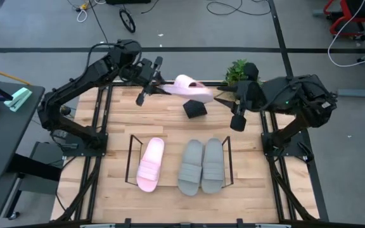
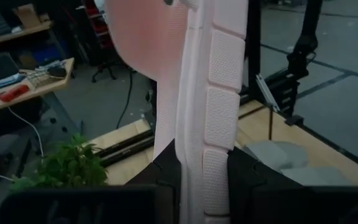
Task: Pick and place slides into the shelf
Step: Align the pink slipper with the other pink slipper on the shelf
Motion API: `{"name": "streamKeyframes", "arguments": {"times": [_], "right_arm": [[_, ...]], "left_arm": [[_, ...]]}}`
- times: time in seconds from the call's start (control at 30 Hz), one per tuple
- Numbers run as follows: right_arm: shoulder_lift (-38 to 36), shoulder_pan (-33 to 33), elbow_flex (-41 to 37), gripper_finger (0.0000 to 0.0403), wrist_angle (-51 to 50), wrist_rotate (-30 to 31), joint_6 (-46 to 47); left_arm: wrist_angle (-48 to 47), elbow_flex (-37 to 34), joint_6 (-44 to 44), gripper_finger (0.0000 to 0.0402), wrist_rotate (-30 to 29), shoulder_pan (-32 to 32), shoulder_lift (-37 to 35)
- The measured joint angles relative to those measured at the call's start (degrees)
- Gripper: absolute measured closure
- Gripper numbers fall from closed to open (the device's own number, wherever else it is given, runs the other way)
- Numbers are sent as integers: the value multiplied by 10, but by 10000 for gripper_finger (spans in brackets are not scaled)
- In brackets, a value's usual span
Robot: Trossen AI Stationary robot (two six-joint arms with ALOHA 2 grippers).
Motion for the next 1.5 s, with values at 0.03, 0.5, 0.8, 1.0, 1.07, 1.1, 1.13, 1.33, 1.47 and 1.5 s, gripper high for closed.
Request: {"name": "streamKeyframes", "arguments": {"times": [0.03, 0.5, 0.8, 1.0, 1.07, 1.1, 1.13, 1.33, 1.47, 1.5], "right_arm": [[-1, -4, 0, 248, 0, -6, -12], [-64, -100, 0, 248, -30, -164, -70], [-59, -184, 0, 247, -46, -242, -114], [-53, -238, 0, 231, -30, -292, -114], [-46, -254, 0, 221, -25, -315, -122], [-41, -261, 0, 217, -20, -329, -124], [-37, -268, 0, 212, -11, -341, -125], [-21, -290, 0, 197, 30, -389, -130], [-16, -297, 0, 199, 37, -423, -128], [-16, -297, 0, 201, 42, -432, -127]], "left_arm": [[14, 0, -5, 328, 0, 0, 8], [135, 0, -75, 328, -1, 1, 98], [182, 0, -73, 328, 2, 11, 115], [186, 0, -72, 328, 50, 34, 115], [183, 0, -72, 328, 63, 41, 115], [183, 0, -71, 328, 68, 44, 115], [183, 0, -69, 328, 73, 48, 115], [183, 0, -66, 328, 111, 68, 114], [181, 0, -66, 328, 123, 78, 114], [181, 0, -67, 328, 123, 79, 114]]}}
